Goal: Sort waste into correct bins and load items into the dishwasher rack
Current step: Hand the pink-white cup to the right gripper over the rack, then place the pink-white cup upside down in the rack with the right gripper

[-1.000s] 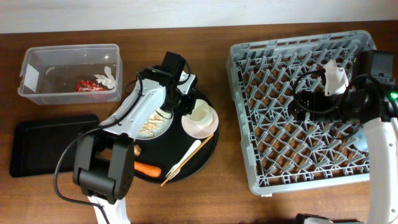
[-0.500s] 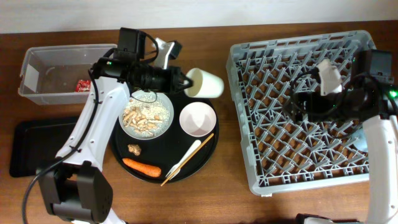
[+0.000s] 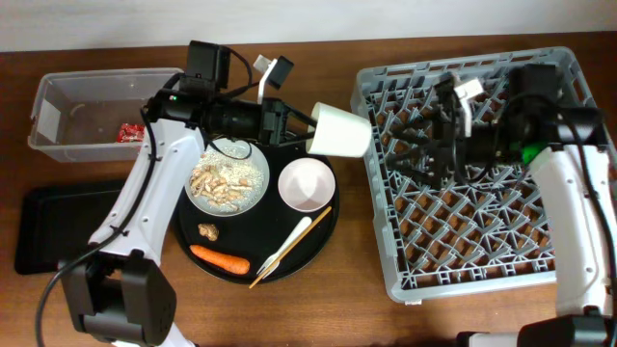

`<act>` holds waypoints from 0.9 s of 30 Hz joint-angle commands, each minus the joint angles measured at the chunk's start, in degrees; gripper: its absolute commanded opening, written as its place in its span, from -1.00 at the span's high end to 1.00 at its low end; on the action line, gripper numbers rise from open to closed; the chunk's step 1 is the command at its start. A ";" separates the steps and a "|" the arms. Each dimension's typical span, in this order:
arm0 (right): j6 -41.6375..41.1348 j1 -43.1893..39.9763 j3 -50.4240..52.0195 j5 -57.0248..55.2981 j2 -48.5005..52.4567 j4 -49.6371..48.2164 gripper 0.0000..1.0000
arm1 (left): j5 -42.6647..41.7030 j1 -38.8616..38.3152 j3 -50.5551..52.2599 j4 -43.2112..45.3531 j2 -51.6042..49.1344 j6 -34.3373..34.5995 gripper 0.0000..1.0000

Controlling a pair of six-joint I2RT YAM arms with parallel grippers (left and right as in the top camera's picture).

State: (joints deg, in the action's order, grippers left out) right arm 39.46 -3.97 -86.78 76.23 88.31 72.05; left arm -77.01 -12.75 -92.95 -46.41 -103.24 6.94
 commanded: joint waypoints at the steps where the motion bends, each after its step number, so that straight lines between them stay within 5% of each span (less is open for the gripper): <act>1: 2.12 3.34 -0.55 5.20 0.31 -1.79 -0.98 | -2.73 -2.71 -0.63 0.15 -0.02 0.57 1.00; 27: 2.08 11.06 -0.55 -1.92 0.31 -5.46 -0.60 | -2.73 -4.72 -0.63 0.22 -0.02 1.44 0.99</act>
State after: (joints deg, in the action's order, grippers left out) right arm 40.93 5.98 -86.78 72.62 88.36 67.31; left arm -80.29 -17.56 -92.95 -46.44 -103.24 7.99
